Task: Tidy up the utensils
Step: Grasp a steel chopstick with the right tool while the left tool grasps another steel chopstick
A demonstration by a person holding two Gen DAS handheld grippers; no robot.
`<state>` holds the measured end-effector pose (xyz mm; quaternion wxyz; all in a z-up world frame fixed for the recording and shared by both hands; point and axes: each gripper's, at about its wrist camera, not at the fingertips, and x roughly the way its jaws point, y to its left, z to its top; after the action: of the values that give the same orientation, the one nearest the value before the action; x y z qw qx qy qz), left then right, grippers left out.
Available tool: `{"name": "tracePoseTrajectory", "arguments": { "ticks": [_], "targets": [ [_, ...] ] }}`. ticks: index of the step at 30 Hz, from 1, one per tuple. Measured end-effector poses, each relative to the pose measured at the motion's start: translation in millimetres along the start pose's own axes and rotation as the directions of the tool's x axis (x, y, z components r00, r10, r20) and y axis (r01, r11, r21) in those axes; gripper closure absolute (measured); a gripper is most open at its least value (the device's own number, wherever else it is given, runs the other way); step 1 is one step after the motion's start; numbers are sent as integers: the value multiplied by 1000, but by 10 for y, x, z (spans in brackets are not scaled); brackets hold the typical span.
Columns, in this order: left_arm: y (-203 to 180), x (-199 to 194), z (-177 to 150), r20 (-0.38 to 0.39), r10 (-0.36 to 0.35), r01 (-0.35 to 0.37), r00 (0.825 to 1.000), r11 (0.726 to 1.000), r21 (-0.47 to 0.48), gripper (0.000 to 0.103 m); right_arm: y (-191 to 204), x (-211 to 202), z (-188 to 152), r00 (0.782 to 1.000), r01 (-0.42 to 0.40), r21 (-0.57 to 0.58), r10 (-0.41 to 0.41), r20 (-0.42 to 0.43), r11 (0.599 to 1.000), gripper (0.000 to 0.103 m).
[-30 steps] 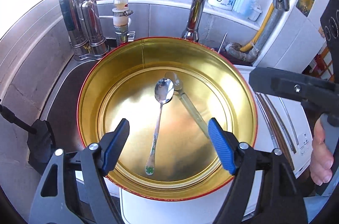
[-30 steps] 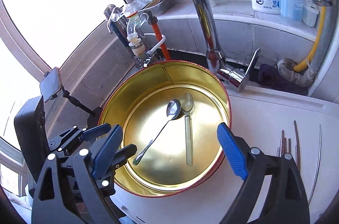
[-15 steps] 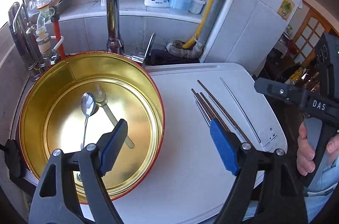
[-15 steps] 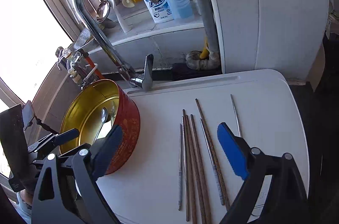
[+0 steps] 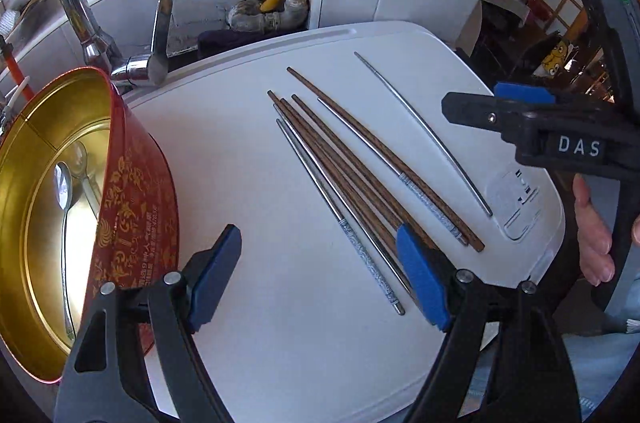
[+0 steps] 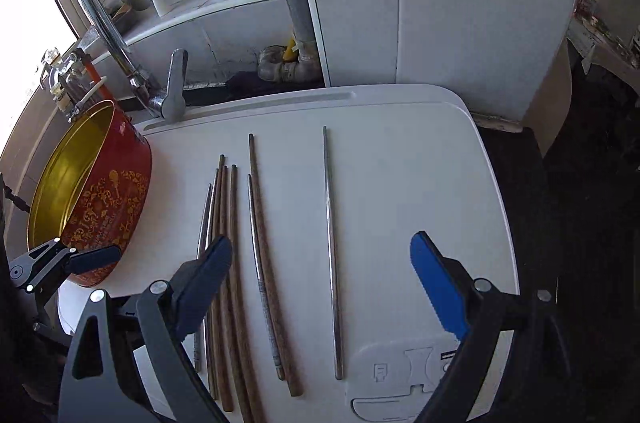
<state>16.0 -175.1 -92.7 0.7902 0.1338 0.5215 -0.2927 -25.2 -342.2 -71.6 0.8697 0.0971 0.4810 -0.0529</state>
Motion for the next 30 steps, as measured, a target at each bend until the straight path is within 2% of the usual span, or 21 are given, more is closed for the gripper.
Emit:
{"name": "tracePoseTrajectory", "arguments": {
  "ticks": [3, 9, 12, 19, 23, 25, 26, 27, 28, 29, 30],
  "targets": [
    [5, 124, 2, -16, 37, -38, 999, 999, -19, 32, -54, 110, -45, 1000, -11, -17, 10, -16, 1000, 11],
    [11, 287, 31, -50, 89, -91, 995, 995, -37, 32, -36, 273, -24, 1000, -16, -50, 15, -25, 999, 12],
    [46, 335, 58, -56, 103, -107, 993, 993, -54, 32, -29, 342, -2, 999, -5, -65, 3, -37, 998, 17],
    [45, 411, 95, -68, 113, -117, 991, 992, -51, 32, -29, 487, 17, 998, 4, -78, -9, -60, 997, 20],
    [30, 428, 81, -69, 99, -103, 993, 993, -58, 33, -8, 584, -20, 996, 29, -101, -37, -82, 994, 28],
    [2, 388, 68, -57, 92, -95, 994, 994, -57, 50, 34, 579, -67, 995, 65, -147, -75, -63, 987, 35],
    [-5, 365, 63, -52, 90, -94, 995, 994, -64, 74, 58, 557, -91, 996, 55, -170, -65, -54, 984, 52],
    [-4, 356, 60, -56, 84, -87, 995, 994, -72, 96, 68, 526, -104, 997, 45, -173, -55, -53, 984, 80],
    [12, 361, 65, -62, 71, -76, 996, 993, -85, 97, 69, 509, -114, 997, 45, -168, -55, -59, 985, 92],
    [28, 360, 69, -61, 62, -68, 996, 993, -100, 98, 55, 503, -110, 996, 36, -151, -47, -71, 988, 96],
    [39, 359, 71, -61, 55, -62, 997, 992, -110, 98, 32, 501, -101, 996, 28, -132, -38, -75, 991, 97]
  ]
}}
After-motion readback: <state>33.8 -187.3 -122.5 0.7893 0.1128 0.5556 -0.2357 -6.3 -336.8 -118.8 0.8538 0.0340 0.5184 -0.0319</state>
